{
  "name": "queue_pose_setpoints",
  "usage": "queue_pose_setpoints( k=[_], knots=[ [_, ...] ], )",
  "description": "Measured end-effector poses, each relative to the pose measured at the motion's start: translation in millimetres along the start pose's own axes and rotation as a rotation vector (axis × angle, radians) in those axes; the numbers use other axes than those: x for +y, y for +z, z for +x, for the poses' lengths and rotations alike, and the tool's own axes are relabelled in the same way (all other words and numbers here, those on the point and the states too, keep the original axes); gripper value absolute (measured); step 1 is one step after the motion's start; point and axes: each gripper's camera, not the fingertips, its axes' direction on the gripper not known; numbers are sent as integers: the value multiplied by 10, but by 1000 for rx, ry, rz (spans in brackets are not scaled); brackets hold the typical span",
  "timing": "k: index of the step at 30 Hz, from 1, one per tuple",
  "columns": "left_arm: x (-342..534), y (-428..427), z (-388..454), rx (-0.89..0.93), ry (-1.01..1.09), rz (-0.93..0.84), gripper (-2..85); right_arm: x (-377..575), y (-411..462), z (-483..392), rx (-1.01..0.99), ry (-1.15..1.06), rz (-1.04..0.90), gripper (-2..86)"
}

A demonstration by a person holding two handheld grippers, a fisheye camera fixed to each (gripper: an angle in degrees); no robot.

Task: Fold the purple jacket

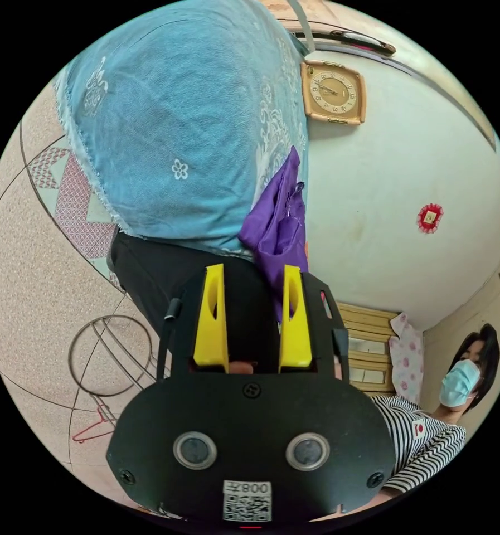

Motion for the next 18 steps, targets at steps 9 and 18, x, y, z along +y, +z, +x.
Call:
queue_pose_setpoints(
  k=[9,18],
  knots=[
    [-339,-312,160,50,14,-18,72,-17,191,58,23,8,-2,72],
    [-470,-682,840,-113,182,-27,34,-30,447,226,149,37,-17,72]
  ],
)
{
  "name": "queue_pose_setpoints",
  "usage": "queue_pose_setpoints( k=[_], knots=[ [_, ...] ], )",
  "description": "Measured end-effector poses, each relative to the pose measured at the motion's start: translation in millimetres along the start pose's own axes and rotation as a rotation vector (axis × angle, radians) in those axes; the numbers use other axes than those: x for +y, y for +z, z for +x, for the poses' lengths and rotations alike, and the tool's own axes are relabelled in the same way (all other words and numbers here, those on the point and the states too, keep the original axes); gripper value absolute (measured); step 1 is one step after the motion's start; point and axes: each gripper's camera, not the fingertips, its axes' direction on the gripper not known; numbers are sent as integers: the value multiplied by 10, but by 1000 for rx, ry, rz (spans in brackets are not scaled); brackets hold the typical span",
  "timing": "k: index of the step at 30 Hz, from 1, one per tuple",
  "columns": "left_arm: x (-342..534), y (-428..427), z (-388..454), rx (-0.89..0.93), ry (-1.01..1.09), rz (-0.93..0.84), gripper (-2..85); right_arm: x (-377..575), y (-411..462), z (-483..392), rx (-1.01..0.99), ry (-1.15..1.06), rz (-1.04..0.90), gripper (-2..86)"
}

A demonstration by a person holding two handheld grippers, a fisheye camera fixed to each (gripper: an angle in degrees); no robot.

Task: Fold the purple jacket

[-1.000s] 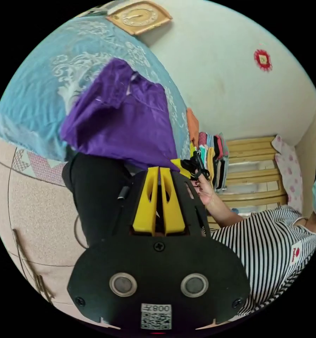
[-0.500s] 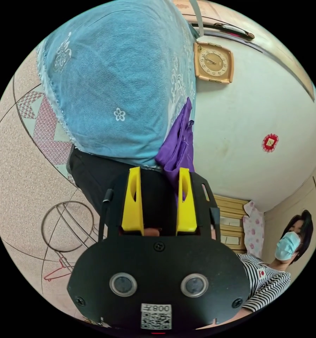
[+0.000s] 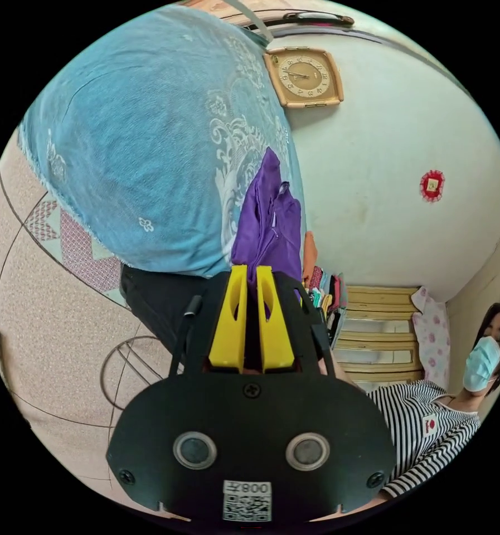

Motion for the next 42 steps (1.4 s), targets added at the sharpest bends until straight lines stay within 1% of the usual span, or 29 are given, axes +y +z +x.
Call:
queue_pose_setpoints(
  k=[3,5,7,10,14,17,19,21,23,26,28,33,38,42],
  knots=[
    [-88,-97,85,-44,22,-6,35,-19,118,0,38,-10,-10,70],
    [-132,-116,16,-64,-11,-19,38,-27,203,-11,71,-19,-16,67],
    [-128,-150,-112,-8,-75,5,46,-44,325,-20,118,-30,-24,62],
    [-20,-236,-146,58,-93,59,68,-47,466,-22,149,-30,-19,59],
    [122,-253,-187,121,-114,39,100,-40,620,-6,164,-41,-16,60],
    [105,-234,-149,111,-114,-4,78,-37,757,39,149,-37,-9,65],
    [25,-269,-47,106,-86,-11,49,3,855,27,165,-57,4,71],
    [-26,-300,28,87,-74,-20,40,80,905,-10,190,-90,26,75],
    [-40,-333,73,80,-73,-26,37,185,964,-51,246,-129,41,81],
    [15,-395,59,132,-106,-6,36,366,1175,-104,391,-184,27,91],
    [77,-436,59,151,-118,12,40,449,1486,-152,506,-241,-12,94],
    [200,-534,159,175,-120,24,66,415,1986,-259,653,-322,3,99],
    [293,-653,320,124,-92,25,66,392,2182,-297,668,-329,58,90],
    [268,-702,401,85,-86,41,36,335,2278,-272,668,-301,92,82]
  ],
)
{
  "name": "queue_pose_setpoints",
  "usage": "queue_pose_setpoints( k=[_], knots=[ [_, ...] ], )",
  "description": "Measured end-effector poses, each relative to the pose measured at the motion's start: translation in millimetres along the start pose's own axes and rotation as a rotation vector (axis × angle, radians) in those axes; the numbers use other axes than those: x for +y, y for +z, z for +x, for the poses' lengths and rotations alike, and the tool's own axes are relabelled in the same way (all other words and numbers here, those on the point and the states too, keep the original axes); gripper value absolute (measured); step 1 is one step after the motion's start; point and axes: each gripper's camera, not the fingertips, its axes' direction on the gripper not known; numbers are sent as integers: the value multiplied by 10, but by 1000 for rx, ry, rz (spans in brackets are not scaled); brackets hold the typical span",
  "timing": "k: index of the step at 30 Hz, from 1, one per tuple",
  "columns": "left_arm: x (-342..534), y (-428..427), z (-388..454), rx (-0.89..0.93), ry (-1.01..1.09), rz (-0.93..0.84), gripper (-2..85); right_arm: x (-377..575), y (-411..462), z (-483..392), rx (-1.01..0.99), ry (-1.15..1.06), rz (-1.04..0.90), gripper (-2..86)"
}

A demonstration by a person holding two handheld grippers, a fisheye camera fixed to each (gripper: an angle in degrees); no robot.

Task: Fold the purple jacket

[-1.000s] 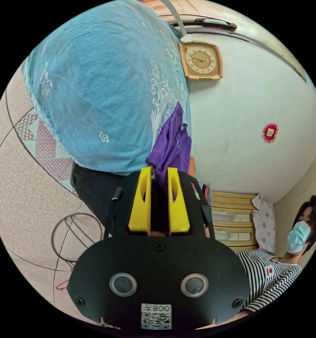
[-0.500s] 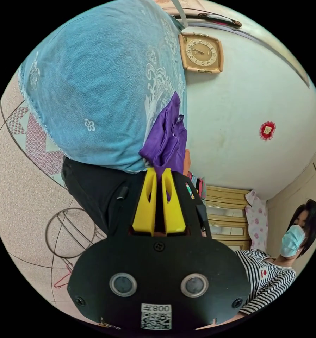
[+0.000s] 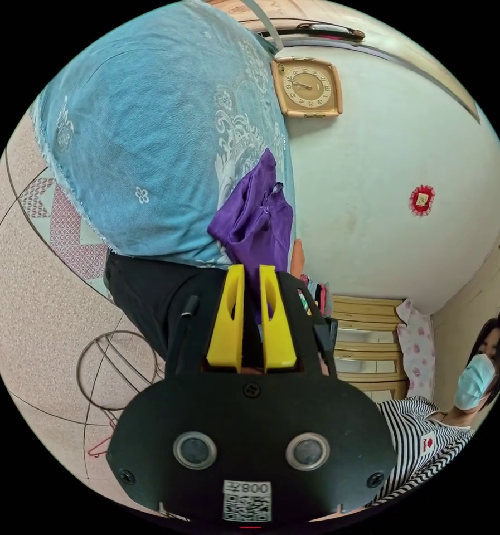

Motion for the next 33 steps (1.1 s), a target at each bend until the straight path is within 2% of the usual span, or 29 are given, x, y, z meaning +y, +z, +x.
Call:
queue_pose_setpoints(
  k=[5,10,15,19,28,33],
  knots=[
    [-50,-37,77,-40,9,-6,12,-68,188,-56,28,-3,-30,69],
    [-152,-189,287,-98,98,35,5,-40,265,-218,123,-91,-73,20],
    [-261,-168,132,-180,55,-4,7,-71,329,-228,141,-104,-95,7],
    [-256,-176,41,-144,18,9,19,-84,347,-299,197,-155,-107,4],
    [-160,-395,-163,44,-49,8,113,-113,206,-26,77,-105,-93,2],
    [-294,-303,-301,156,-105,-11,125,-165,103,113,25,-83,-93,3]
  ],
)
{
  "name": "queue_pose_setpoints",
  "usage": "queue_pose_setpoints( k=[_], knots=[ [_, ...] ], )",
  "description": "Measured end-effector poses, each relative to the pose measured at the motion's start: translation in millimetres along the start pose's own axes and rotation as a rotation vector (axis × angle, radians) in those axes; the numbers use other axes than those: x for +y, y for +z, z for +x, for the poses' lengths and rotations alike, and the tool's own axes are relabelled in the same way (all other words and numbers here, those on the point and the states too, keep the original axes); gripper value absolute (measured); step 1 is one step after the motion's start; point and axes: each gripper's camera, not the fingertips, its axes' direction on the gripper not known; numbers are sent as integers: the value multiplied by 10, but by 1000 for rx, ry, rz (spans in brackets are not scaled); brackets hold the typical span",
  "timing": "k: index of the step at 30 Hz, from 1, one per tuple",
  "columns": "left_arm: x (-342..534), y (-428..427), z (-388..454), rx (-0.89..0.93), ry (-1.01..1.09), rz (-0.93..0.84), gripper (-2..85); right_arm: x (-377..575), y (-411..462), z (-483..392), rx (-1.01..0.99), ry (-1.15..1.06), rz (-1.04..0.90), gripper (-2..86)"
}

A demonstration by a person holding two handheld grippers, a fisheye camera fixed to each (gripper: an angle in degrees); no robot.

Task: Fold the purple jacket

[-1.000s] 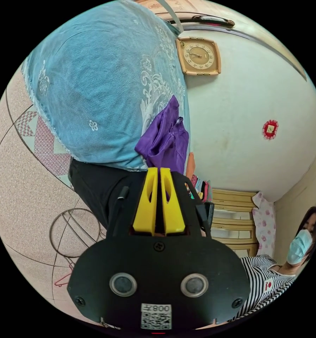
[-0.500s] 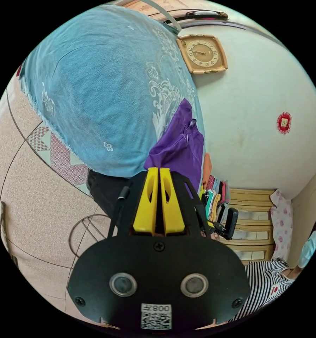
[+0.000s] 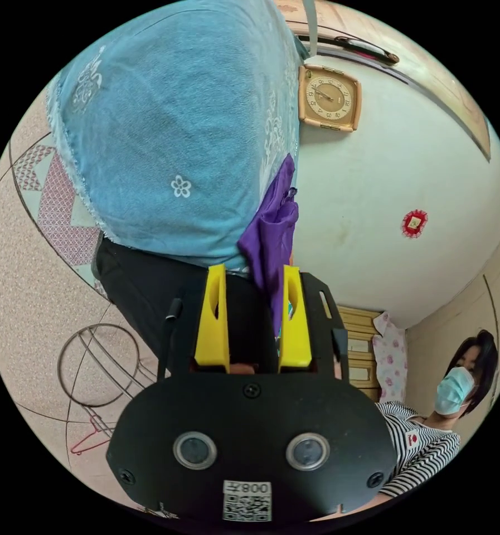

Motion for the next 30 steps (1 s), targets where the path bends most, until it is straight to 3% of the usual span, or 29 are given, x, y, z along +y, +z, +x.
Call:
queue_pose_setpoints(
  k=[10,22,30],
  knots=[
    [-194,-110,74,7,0,-13,39,99,-215,589,-180,117,-8,30],
    [-302,-143,55,87,-39,2,51,143,-450,1382,-671,305,124,109],
    [-414,-31,82,88,-31,-19,68,395,-704,1698,-844,394,220,129]
  ],
)
